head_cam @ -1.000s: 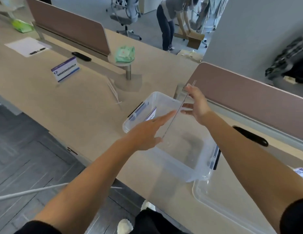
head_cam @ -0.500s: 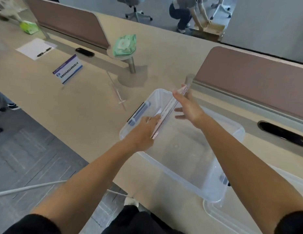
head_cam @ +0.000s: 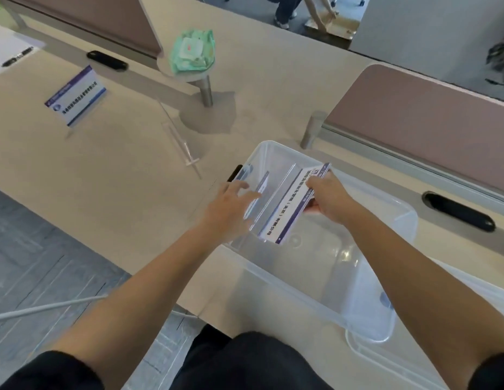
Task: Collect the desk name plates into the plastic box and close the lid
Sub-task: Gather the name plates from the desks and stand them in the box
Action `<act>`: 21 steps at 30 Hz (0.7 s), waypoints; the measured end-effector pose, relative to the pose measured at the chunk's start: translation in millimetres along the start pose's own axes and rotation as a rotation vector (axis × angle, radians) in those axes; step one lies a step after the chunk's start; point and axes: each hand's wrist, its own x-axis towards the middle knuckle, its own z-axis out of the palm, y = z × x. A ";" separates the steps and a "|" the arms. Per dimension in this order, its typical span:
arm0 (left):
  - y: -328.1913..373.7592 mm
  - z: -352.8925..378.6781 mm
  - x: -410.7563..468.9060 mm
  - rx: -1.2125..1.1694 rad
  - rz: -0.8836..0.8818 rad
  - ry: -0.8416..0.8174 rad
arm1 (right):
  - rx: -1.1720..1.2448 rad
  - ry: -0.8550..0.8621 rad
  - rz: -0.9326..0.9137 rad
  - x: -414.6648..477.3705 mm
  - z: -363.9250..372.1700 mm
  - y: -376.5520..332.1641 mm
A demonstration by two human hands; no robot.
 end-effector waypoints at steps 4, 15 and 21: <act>-21.4 3.3 14.2 -0.019 0.102 0.289 | -0.220 -0.076 0.119 12.1 6.7 18.2; -38.7 16.3 26.5 -0.374 -0.226 0.054 | -0.208 -0.071 0.302 44.7 33.3 56.3; -35.3 17.1 26.0 -0.260 -0.240 0.068 | -0.206 -0.163 0.222 27.2 22.9 86.0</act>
